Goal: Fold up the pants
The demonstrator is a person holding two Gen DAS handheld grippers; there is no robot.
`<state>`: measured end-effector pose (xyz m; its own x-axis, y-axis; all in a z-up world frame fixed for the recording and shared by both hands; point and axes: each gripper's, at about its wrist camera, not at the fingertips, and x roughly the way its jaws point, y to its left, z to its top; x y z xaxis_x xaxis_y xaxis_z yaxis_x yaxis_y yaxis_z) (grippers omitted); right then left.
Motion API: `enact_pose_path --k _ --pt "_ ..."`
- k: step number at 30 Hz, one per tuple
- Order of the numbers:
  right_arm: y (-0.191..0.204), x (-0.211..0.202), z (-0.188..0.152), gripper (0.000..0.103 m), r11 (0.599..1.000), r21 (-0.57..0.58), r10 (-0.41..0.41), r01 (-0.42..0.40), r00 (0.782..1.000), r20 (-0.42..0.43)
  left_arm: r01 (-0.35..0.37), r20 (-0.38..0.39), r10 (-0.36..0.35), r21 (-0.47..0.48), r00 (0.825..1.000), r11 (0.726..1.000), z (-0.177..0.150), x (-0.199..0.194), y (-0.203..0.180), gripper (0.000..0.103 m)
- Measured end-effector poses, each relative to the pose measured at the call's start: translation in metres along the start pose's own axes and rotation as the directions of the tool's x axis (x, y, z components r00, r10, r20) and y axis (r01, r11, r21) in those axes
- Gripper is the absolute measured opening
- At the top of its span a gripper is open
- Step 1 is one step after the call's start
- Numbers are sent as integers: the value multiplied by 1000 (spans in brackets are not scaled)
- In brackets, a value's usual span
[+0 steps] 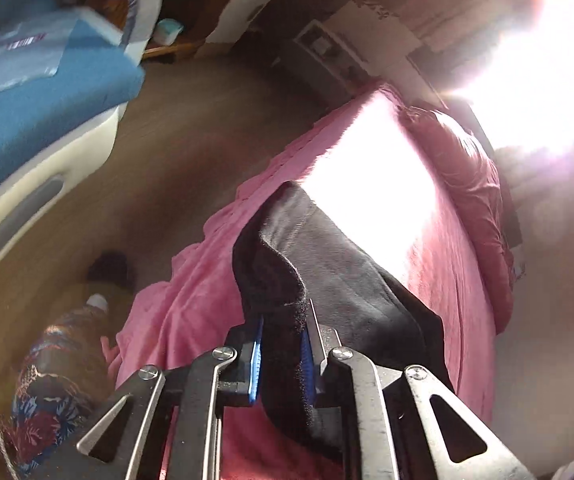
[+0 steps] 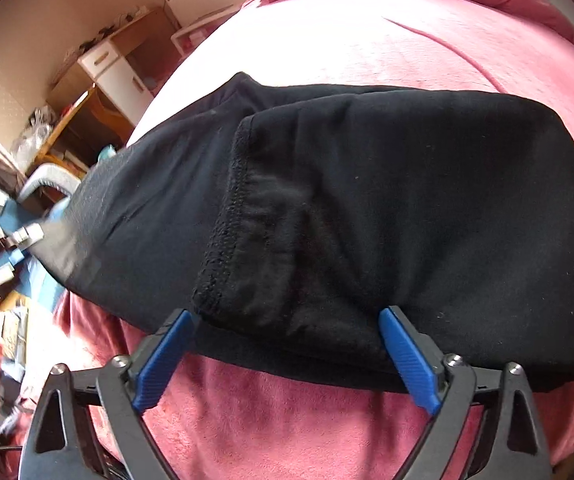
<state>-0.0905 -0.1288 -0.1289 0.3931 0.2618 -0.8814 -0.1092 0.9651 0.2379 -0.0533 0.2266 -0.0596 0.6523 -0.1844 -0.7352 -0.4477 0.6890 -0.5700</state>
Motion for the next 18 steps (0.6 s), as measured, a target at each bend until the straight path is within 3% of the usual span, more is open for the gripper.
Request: enact_pose_path --k 4,9,18 --pt "8 -7 0 97 999 -37 -24 24 1000 1 -5 36 -3 221 999 975 -13 -9 -56 15" --pt "3 -33 4 96 999 -5 47 -47 997 66 18 32 -36 433 999 901 -41 -9 -106 14" --pt "4 -57 17 93 982 -5 191 -191 976 103 -10 12 3 620 1000 784 -77 10 -144 14"
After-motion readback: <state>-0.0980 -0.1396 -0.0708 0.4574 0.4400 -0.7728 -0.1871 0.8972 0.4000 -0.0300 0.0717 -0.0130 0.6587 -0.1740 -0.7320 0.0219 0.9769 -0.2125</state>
